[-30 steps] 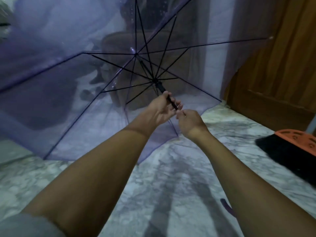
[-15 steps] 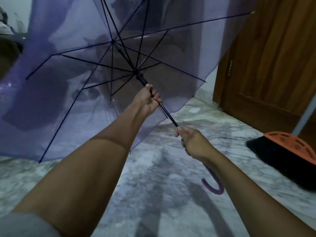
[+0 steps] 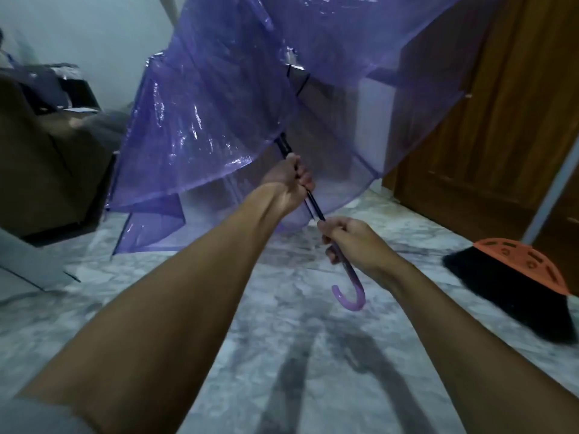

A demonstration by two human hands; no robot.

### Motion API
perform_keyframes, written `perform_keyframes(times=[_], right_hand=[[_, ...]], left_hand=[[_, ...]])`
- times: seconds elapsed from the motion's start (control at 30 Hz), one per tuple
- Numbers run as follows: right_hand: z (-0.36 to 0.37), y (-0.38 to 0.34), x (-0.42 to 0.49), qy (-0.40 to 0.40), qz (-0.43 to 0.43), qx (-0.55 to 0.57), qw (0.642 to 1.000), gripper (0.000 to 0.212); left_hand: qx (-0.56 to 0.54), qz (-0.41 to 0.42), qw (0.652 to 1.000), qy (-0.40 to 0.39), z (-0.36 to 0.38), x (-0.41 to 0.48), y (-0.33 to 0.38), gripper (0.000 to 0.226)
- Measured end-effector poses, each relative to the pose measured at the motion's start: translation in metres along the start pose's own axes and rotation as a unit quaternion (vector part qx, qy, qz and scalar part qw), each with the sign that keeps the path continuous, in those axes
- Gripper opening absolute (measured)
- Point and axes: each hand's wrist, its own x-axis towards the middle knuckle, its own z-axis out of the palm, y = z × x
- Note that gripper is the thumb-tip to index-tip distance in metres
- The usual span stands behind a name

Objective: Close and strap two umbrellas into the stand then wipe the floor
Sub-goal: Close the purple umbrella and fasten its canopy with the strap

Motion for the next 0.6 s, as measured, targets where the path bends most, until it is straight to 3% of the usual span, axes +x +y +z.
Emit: perform_keyframes(times=[0.1,0.17,0.3,0.4,0.53,0.6], right_hand=[[-0.004,0.011,-0.021,-0.064,0.062,0.022,0.996,0.036],[-0.002,0.017,-0.026,-0.039,0.072,0.027,0.996,0.043],[0.002,0.019,-0.017,0.018,-0.041,-0.111,0.993,0.049],[0.000,0.008,-0.004,0.087,-0.078,-0.184,0.976,0.047],[-0.002,-0.008,0.009,0.142,-0.083,-0.105,0.981,0.035],[-0.002,-0.006,0.009,0.156,-0.065,-0.058,0.984,0.041]], left_hand=[[-0.008,0.020,1.000,0.021,-0.005,0.004,0.014,0.039],[-0.024,0.031,0.999,0.024,-0.007,0.003,0.017,0.039],[0.024,0.020,0.999,0.007,-0.004,-0.009,0.014,0.040],[0.094,-0.025,0.995,-0.022,0.001,-0.024,-0.003,0.043],[0.123,-0.081,0.987,-0.060,0.019,-0.044,-0.029,0.034],[0.131,-0.091,0.985,-0.064,0.025,-0.051,-0.035,0.031]])
